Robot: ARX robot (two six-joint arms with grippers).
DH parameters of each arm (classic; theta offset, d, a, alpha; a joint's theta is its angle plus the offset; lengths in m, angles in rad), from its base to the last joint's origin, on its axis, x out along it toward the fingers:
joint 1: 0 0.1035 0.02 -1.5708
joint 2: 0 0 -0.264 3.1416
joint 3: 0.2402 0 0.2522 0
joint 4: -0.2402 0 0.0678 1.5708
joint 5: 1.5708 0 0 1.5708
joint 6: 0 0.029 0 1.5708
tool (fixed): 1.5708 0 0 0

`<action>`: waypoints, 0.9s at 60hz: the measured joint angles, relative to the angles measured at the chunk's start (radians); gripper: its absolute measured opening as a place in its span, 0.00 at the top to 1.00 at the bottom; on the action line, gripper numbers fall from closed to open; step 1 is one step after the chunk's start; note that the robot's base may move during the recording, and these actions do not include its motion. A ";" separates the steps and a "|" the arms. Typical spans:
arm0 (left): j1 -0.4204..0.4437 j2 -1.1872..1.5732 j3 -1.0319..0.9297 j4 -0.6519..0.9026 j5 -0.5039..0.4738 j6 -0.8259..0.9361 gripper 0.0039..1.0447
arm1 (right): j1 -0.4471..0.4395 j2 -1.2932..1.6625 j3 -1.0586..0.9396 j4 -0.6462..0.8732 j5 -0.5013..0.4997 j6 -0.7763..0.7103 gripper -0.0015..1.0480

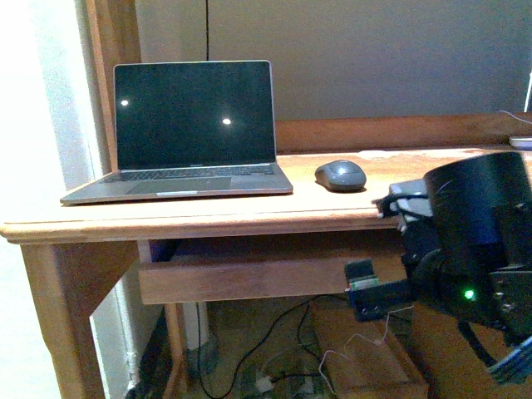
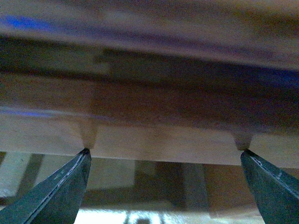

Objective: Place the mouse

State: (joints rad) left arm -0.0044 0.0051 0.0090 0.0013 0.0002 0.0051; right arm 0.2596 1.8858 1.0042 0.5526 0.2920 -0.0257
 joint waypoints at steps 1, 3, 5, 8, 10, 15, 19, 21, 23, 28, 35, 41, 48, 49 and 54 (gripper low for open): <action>0.000 0.000 0.000 0.000 0.000 0.000 0.07 | -0.003 -0.031 -0.025 0.011 -0.008 0.005 0.07; 0.000 0.000 0.000 0.000 0.000 0.000 0.07 | -0.011 -0.110 -0.089 0.028 -0.024 0.016 0.07; 0.000 0.000 0.000 0.000 0.000 0.000 0.07 | -0.021 -0.233 -0.186 0.030 -0.048 0.043 0.07; 0.000 0.000 0.000 0.000 0.000 0.000 0.07 | -0.034 -0.370 -0.296 0.028 -0.057 0.064 0.07; 0.000 0.000 0.000 0.000 0.000 0.000 0.07 | -0.043 -0.457 -0.368 0.015 -0.069 0.077 0.07; 0.000 0.000 0.000 0.000 0.000 0.000 0.07 | -0.068 -0.668 -0.534 -0.061 -0.087 0.082 0.07; 0.000 0.000 0.000 0.000 0.000 0.000 0.07 | -0.088 -0.896 -0.689 -0.174 -0.102 0.085 0.07; 0.000 0.000 0.000 0.000 0.000 0.000 0.07 | -0.094 -1.004 -0.742 -0.239 -0.101 0.086 0.07; 0.000 0.000 0.000 0.000 0.000 0.000 0.07 | -0.103 -1.115 -0.785 -0.308 -0.105 0.092 0.07; 0.000 0.000 0.000 0.000 0.000 0.000 0.07 | -0.112 -1.402 -0.841 -0.515 -0.086 0.124 0.07; 0.000 0.000 0.000 0.000 0.000 0.000 0.07 | -0.158 -1.725 -0.863 -0.686 -0.098 0.201 0.08; 0.000 0.000 0.000 0.000 0.000 0.000 0.07 | -0.246 -1.853 -0.968 -0.566 -0.258 0.116 0.24; 0.000 0.000 0.000 0.000 0.000 0.000 0.07 | -0.254 -1.874 -0.988 -0.558 -0.290 0.063 0.42; 0.000 0.000 0.000 0.000 0.000 0.000 0.07 | -0.256 -1.876 -0.988 -0.558 -0.289 0.060 0.45; 0.000 0.000 0.000 0.000 0.000 0.000 0.07 | -0.256 -1.880 -0.988 -0.556 -0.292 0.048 0.58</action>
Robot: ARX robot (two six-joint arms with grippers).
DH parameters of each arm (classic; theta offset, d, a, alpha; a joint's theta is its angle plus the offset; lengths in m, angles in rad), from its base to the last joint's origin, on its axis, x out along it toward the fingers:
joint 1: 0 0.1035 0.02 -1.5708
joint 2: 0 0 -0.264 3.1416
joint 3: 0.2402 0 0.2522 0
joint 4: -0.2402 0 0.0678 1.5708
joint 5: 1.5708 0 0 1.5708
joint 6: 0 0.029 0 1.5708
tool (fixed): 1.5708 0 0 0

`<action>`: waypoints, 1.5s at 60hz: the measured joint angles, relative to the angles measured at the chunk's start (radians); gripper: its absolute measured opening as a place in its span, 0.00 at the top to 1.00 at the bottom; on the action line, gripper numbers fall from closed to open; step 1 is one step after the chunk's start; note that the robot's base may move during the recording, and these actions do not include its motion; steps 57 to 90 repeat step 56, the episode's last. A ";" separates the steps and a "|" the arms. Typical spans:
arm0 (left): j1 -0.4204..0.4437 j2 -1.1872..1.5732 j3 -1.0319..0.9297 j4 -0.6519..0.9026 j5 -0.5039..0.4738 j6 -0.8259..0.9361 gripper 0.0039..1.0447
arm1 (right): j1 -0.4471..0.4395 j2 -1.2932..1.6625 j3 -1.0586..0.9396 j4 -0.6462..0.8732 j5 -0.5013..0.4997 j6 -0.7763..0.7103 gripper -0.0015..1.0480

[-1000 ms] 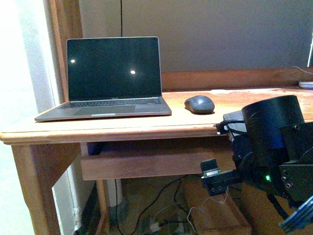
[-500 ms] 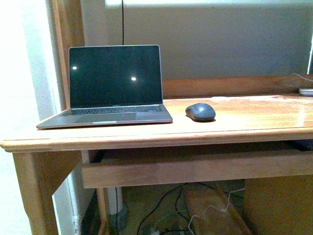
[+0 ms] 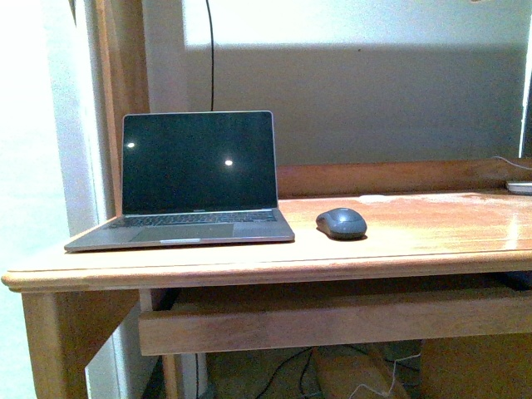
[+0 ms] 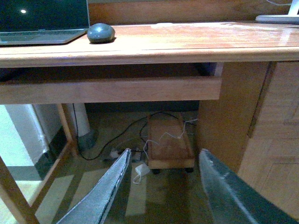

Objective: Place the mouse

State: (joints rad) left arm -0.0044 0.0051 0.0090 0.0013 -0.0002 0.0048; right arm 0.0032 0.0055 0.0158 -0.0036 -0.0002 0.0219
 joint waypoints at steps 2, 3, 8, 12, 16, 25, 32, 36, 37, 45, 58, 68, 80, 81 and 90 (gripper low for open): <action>0.000 0.000 0.000 0.000 0.000 0.000 0.07 | 0.000 0.000 0.000 0.000 0.000 -0.004 0.65; 0.000 0.000 0.000 0.000 0.000 0.000 0.07 | 0.000 0.000 0.000 0.000 0.000 -0.005 0.67; 0.000 0.000 0.000 0.000 0.000 0.000 0.07 | 0.000 0.000 0.000 0.000 0.000 -0.012 0.80; 0.000 0.000 0.000 0.000 0.000 0.000 0.07 | -0.001 0.000 0.000 0.000 0.000 -0.014 0.91; 0.000 0.000 0.000 0.000 0.000 0.000 0.07 | -0.001 0.000 0.000 0.000 0.000 -0.018 0.82; 0.000 0.000 0.000 0.000 0.000 0.000 0.07 | -0.001 0.000 0.000 0.000 0.000 -0.018 0.58; 0.000 0.000 0.000 0.000 0.000 0.000 0.07 | -0.001 0.000 0.000 0.000 0.000 -0.018 0.38; 0.000 0.000 0.000 0.000 0.000 0.000 0.07 | -0.001 0.000 0.000 0.000 0.000 -0.018 0.26; 0.000 0.000 0.000 0.000 0.000 0.000 0.07 | -0.001 0.000 0.000 0.000 0.000 -0.018 0.25; 0.000 0.000 0.000 0.000 0.000 0.000 0.07 | -0.001 0.000 0.000 0.000 0.000 -0.018 0.06; 0.000 0.000 0.000 0.000 0.000 0.000 0.07 | -0.001 0.000 0.000 0.000 0.000 -0.018 0.07; 0.000 0.000 0.000 0.000 0.000 0.000 0.07 | -0.001 0.000 0.000 0.000 0.000 -0.018 0.07; 0.000 0.000 0.000 0.000 0.000 0.000 0.07 | -0.001 0.000 0.000 0.000 0.000 -0.018 0.07; 0.000 0.000 0.000 0.000 0.000 0.000 0.07 | -0.001 0.000 0.000 0.000 0.000 -0.018 0.07; 0.000 0.000 0.000 0.000 0.000 0.000 0.07 | -0.001 0.000 0.000 0.000 0.000 -0.018 0.07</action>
